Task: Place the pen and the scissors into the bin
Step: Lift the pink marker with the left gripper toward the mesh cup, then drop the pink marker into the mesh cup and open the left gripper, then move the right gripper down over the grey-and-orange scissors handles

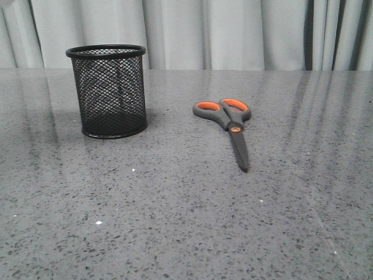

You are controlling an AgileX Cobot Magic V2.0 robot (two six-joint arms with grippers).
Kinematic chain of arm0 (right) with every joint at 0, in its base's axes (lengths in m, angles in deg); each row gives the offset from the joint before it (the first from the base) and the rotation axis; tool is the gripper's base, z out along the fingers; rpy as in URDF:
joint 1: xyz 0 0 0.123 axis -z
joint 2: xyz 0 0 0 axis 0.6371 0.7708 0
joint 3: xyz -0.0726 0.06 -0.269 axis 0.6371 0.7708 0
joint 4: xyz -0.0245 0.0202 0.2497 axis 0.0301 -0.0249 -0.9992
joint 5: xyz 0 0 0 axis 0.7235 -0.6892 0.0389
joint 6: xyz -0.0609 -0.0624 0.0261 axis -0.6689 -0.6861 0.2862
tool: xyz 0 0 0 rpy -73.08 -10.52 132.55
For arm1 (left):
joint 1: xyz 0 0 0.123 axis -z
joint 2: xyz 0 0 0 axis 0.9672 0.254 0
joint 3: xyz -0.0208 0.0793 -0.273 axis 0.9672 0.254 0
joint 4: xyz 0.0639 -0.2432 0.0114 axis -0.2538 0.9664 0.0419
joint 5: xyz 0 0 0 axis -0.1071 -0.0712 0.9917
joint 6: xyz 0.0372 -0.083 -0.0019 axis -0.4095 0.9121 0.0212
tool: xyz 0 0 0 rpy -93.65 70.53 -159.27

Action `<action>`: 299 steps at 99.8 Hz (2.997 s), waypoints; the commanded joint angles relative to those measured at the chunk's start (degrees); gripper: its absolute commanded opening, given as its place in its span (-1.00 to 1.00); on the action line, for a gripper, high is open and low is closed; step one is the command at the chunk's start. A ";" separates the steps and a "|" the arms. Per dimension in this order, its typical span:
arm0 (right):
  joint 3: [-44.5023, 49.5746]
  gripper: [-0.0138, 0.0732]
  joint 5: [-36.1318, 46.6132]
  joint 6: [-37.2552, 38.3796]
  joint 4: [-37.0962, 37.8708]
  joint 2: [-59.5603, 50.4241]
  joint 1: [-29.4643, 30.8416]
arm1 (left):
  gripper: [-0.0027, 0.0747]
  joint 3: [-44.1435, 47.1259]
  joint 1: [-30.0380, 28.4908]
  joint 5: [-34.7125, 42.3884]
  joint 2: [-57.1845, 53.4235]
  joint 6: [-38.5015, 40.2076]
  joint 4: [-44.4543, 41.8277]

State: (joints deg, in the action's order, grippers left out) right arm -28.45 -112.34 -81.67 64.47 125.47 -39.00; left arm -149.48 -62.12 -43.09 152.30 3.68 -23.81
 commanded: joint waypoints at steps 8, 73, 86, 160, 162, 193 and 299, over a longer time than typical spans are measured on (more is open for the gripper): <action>-1.97 0.19 2.65 -0.39 -0.81 -0.05 0.38 | -0.99 -1.71 8.97 11.47 0.59 -3.24 3.38; -1.97 0.19 1.53 -0.39 -0.81 -0.05 0.38 | -0.99 -1.93 12.37 19.10 12.33 -3.38 3.84; -1.97 0.19 2.12 -0.39 -0.81 -0.05 0.38 | -0.99 -1.93 12.37 19.10 12.33 -3.47 3.84; -1.97 0.19 2.14 -0.39 -0.81 -0.05 0.38 | -0.11 -2.83 12.37 17.55 12.08 -3.47 3.03; -1.97 0.19 2.14 -0.39 -0.81 -0.05 0.38 | -0.11 -3.00 12.26 17.55 11.80 -3.47 2.70; -1.97 0.19 2.35 -0.39 -0.81 -0.05 0.38 | -0.12 -4.12 6.20 16.37 4.51 -3.47 -1.36; -6.67 0.19 -3.62 -14.64 -10.13 5.00 -6.30 | -0.99 23.71 -12.53 25.92 -25.53 -1.30 0.60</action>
State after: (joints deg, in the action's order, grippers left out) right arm -31.58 -118.10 -93.97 56.33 128.84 -42.74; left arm -124.87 -74.54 -19.63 127.48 1.67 -24.70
